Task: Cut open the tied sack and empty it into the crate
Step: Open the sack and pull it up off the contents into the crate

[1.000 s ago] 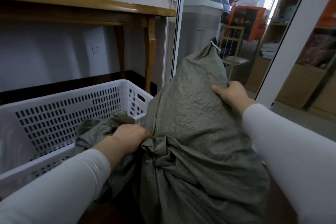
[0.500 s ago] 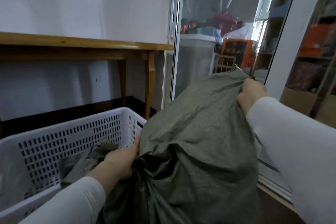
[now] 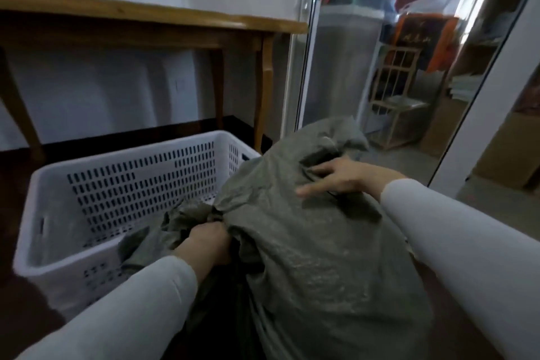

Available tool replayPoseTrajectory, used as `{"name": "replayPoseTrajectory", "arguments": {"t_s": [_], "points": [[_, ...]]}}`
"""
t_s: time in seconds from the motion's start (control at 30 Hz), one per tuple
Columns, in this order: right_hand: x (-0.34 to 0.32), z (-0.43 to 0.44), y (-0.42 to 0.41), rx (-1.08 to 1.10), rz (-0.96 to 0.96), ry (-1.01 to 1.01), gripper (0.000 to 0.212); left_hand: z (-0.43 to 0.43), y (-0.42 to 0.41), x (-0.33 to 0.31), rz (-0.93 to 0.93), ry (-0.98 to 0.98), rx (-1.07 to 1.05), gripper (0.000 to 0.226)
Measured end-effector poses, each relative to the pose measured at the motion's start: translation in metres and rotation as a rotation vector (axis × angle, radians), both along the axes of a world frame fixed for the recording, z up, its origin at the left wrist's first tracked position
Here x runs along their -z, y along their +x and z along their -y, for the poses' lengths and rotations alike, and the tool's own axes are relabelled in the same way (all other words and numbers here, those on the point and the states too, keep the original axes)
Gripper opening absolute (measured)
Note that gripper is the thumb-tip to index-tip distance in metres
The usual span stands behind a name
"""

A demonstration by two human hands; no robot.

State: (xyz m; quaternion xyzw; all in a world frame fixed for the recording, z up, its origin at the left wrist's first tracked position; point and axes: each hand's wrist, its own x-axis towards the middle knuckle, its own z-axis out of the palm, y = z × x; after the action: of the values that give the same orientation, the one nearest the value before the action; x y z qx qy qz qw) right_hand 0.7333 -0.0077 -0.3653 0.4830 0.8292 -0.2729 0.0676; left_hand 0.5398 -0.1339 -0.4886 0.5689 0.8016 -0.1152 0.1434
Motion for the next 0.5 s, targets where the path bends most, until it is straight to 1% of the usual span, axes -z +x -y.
{"name": "replayPoseTrajectory", "arguments": {"t_s": [0.07, 0.1, 0.17, 0.23, 0.27, 0.33, 0.37, 0.4, 0.47, 0.5], "points": [[0.021, 0.003, -0.007, -0.108, 0.215, -0.037, 0.119, 0.003, -0.006, 0.013, 0.035, -0.020, 0.006, 0.050], [0.031, 0.004, -0.011, -0.152, 0.302, -0.027, 0.127, 0.004, -0.007, 0.017, 0.063, -0.016, 0.011, 0.055], [0.052, 0.006, -0.019, -0.211, 0.435, 0.074, 0.144, 0.004, -0.009, 0.022, 0.100, -0.020, 0.011, 0.057], [0.070, 0.004, -0.023, -0.212, 0.454, 0.162, 0.153, 0.001, -0.011, 0.026, 0.153, -0.033, -0.034, 0.052], [0.078, 0.001, -0.023, -0.177, 0.441, 0.184, 0.153, 0.000, -0.015, 0.029, 0.194, -0.033, -0.075, 0.052], [0.088, -0.009, -0.021, -0.092, 0.398, 0.226, 0.139, -0.002, -0.025, 0.037, 0.246, -0.016, -0.132, 0.063], [0.091, -0.016, -0.020, -0.059, 0.371, 0.270, 0.128, -0.004, -0.031, 0.042, 0.255, -0.015, -0.154, 0.074], [0.093, -0.023, -0.019, -0.036, 0.334, 0.335, 0.119, -0.005, -0.034, 0.045, 0.253, -0.037, -0.170, 0.090], [0.095, -0.040, -0.017, 0.000, 0.288, 0.434, 0.111, -0.012, -0.041, 0.052, 0.233, -0.149, -0.168, 0.136], [0.093, -0.047, -0.017, 0.015, 0.290, 0.441, 0.110, -0.018, -0.045, 0.059, 0.199, -0.216, -0.131, 0.151]]}}
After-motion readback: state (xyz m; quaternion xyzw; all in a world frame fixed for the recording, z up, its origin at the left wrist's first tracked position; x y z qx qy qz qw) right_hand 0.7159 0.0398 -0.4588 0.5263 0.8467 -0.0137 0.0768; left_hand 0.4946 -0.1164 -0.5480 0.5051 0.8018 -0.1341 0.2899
